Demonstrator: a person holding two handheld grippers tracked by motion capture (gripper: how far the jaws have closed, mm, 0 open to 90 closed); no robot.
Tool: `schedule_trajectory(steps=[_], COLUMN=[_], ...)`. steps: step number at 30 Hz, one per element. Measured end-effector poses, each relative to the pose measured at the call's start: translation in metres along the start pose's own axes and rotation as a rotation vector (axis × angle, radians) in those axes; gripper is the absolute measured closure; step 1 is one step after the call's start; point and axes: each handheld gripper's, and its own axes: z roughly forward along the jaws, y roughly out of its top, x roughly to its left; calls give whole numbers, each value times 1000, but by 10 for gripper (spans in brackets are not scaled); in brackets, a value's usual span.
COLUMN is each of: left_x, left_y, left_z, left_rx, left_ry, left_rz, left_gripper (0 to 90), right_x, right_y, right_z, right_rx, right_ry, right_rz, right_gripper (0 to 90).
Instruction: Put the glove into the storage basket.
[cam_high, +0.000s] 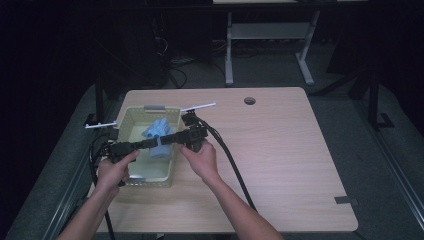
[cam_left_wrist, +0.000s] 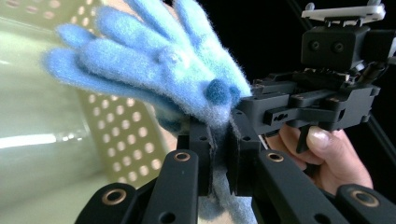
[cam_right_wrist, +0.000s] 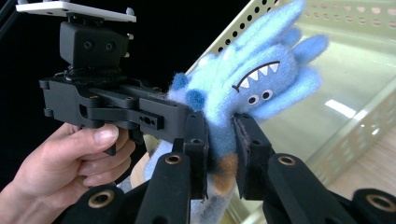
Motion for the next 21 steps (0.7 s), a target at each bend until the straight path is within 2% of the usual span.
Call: schedule_trajectory(steps=[3, 13, 21], left_x=[4, 17, 25], left_y=[0, 2, 3], left_z=[-3, -15, -21], left_rx=[-1, 21, 36], left_ry=[8, 12, 50], left_rz=[-7, -20, -18], left_gripper=[826, 833, 835], right_x=[0, 0, -2], right_y=[1, 2, 0], right_z=[7, 24, 40], right_rx=[3, 11, 16], right_ry=[-6, 2, 9], right_rz=[-12, 9, 27], right_gripper=[765, 763, 759])
